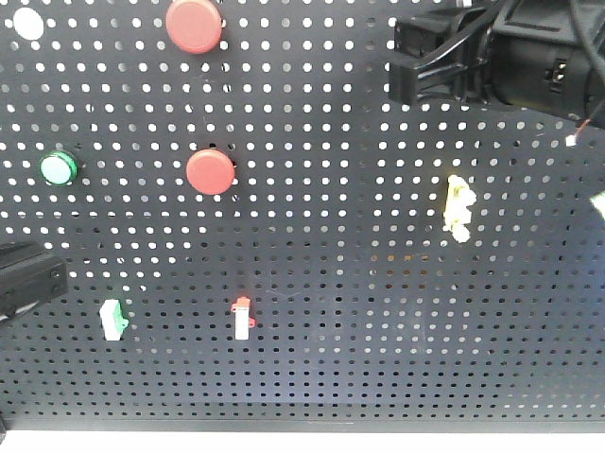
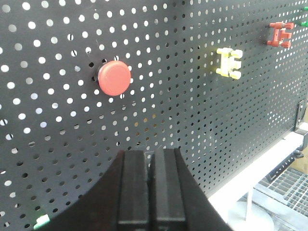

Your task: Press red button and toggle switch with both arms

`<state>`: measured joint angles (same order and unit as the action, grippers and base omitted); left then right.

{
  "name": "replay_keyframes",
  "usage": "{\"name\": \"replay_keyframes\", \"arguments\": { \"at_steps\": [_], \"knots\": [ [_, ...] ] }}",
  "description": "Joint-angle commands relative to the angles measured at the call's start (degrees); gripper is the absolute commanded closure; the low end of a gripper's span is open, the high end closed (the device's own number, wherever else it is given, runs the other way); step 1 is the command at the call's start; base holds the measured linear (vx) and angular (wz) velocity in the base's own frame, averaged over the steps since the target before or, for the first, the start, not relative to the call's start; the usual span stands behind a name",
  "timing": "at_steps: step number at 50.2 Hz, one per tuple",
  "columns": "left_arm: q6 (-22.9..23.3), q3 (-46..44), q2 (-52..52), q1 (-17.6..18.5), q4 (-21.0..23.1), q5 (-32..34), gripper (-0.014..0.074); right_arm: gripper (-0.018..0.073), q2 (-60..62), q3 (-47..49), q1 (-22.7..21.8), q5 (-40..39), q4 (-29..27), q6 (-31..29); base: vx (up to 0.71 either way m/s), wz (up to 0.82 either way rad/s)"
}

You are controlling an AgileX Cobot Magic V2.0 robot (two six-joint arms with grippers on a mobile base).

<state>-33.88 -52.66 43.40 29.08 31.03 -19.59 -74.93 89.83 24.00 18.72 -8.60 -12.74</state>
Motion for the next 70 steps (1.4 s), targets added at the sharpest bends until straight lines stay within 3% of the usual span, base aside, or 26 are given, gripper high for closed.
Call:
{"name": "replay_keyframes", "arguments": {
  "at_steps": [1, 8, 19, 26, 32, 45, 59, 70],
  "knots": [
    [0.5, -1.4, -0.2, 0.1, 1.2, 3.6, 0.0595, 0.0562, 1.6, 2.0, -3.8, -2.7, 0.9, 2.5, 0.0, 0.0],
    [0.4, -1.4, -0.2, 0.1, 1.2, 3.6, 0.0595, 0.0562, 2.8, 2.0, -7.2, -1.1, 0.8, 2.6, 0.0, 0.0],
    [0.4, -1.4, -0.2, 0.1, 1.2, 3.6, 0.0595, 0.0562, 5.6, 1.9, -7.2, 2.7, 1.3, 2.2, 0.0, 0.0],
    [0.4, -1.4, -0.2, 0.1, 1.1, 3.2, 0.0595, 0.0562, 7.5, 1.6, -7.2, 11.7, 4.7, 2.5, 0.0, 0.0],
    [0.4, 0.1, -0.6, 0.1, 1.0, 3.3, 0.0595, 0.0562, 11.2, -2.7, -7.2, 12.3, 8.0, 3.9, 0.0, 0.0],
    [0.4, 11.3, -5.5, 0.1, 1.0, 4.0, 0.0595, 0.0562, 29.1, -27.6, -7.2, 0.7, 10.4, 5.7, 0.0, 0.0],
    [0.5, 25.4, -21.3, 0.1, 1.3, 3.8, 0.0595, 0.0562, 55.2, -56.0, -7.2, 0.2, 10.5, 5.9, 0.0, 0.0],
    [0.4, 31.4, -25.2, 0.1, 1.2, 2.5, 0.0595, 0.0562, 64.5, -66.0, -7.2, -0.4, 10.5, 7.4, 0.0, 0.0]
  ]
}}
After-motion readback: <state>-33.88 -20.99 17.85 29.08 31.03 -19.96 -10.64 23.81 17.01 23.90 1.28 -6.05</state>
